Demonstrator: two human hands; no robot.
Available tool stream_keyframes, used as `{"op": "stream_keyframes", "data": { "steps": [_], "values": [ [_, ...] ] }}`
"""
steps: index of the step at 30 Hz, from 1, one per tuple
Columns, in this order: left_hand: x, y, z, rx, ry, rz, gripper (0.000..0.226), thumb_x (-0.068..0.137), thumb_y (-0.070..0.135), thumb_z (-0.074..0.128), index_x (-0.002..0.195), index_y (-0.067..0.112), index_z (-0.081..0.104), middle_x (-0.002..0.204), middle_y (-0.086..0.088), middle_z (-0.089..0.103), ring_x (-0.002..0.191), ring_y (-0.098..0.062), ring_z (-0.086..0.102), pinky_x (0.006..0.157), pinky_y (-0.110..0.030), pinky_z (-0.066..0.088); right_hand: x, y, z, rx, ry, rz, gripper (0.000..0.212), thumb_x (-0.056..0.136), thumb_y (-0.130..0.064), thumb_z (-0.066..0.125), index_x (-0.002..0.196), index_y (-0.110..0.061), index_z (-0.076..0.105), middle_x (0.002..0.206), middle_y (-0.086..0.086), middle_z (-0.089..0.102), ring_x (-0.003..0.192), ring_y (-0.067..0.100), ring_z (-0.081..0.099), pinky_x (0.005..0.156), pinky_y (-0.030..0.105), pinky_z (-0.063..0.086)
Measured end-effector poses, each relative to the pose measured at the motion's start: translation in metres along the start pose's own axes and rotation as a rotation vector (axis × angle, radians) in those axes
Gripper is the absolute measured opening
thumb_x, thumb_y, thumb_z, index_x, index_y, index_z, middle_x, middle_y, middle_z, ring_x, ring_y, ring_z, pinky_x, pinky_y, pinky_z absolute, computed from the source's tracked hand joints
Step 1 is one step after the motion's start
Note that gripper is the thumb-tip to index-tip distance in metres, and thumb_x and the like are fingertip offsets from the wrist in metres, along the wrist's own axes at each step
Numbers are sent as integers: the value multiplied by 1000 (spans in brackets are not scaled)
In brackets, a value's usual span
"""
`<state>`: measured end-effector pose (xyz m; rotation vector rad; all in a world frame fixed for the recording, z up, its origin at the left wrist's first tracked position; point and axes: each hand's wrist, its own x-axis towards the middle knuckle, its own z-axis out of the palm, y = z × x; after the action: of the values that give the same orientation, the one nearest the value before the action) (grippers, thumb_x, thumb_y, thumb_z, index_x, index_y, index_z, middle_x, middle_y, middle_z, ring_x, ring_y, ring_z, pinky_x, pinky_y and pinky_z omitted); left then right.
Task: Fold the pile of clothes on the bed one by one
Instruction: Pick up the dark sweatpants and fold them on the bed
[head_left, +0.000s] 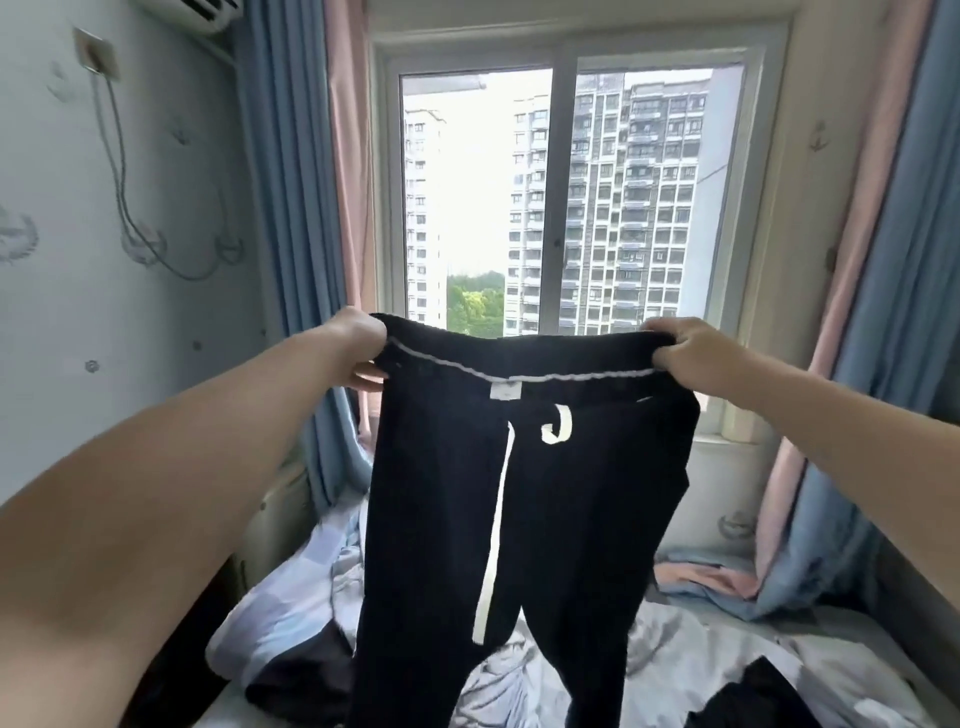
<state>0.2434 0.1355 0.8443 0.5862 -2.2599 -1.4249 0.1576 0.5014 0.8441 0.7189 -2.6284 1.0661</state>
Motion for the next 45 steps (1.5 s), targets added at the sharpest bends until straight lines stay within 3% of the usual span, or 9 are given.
{"op": "stream_keyframes", "data": {
  "steps": [3,10,16,18,25,30,33,40,45],
  "values": [
    [5,8,-23,95,-85,87,24,98,7,45,117,9,60,106,-13,72,89,-25,73,74,-37,63,8,1,-6,-15,-84,17,18,92,-32,72,108,-25,71,95,1,74,90,21,68,88,36,53],
    [-6,37,-32,761,-169,220,41,88,0,35,110,19,64,97,-7,72,76,-19,75,65,-32,62,24,4,-28,-295,82,101,10,96,-19,56,95,-19,66,87,-3,63,83,19,58,72,32,41],
    [-1,28,-16,33,-203,-14,35,95,6,39,102,12,73,95,-12,70,74,-24,69,87,-44,59,15,14,-26,109,133,410,20,89,-13,35,97,-6,52,78,17,57,44,24,55,40,20,38],
    [-2,23,-11,-120,-212,6,22,91,20,50,103,11,66,99,-11,60,70,-21,57,76,-38,60,9,16,-28,337,149,466,17,92,-18,42,103,-9,53,87,15,54,44,23,54,40,22,45],
    [-10,29,4,-520,-330,271,47,78,33,80,117,17,59,119,-8,63,92,-18,66,90,-30,54,-9,9,-58,799,41,200,43,89,-2,70,122,-18,49,119,13,66,106,32,69,96,40,54],
    [-9,26,7,292,-82,710,73,83,13,80,142,28,42,126,-1,50,108,-17,55,94,-28,46,-10,12,-69,443,269,55,54,84,8,72,131,-11,53,107,5,68,96,21,71,85,31,60],
    [-7,26,12,476,158,910,45,88,24,77,128,21,55,121,-4,51,104,-18,51,93,-28,39,-6,10,-74,290,412,37,39,90,4,67,127,-3,60,93,0,68,79,17,68,74,27,61],
    [-7,48,14,-46,70,580,40,95,40,66,127,17,64,113,6,70,104,-18,66,96,-38,54,-10,4,-84,10,430,25,28,99,-27,61,123,-12,62,109,5,67,102,28,64,98,47,51],
    [-8,51,24,-260,-14,350,37,99,37,62,127,12,60,110,-1,69,100,-22,66,95,-42,55,-13,-3,-81,36,390,38,19,102,-32,55,110,-16,61,92,-6,64,83,12,61,76,32,48]
  ]
}}
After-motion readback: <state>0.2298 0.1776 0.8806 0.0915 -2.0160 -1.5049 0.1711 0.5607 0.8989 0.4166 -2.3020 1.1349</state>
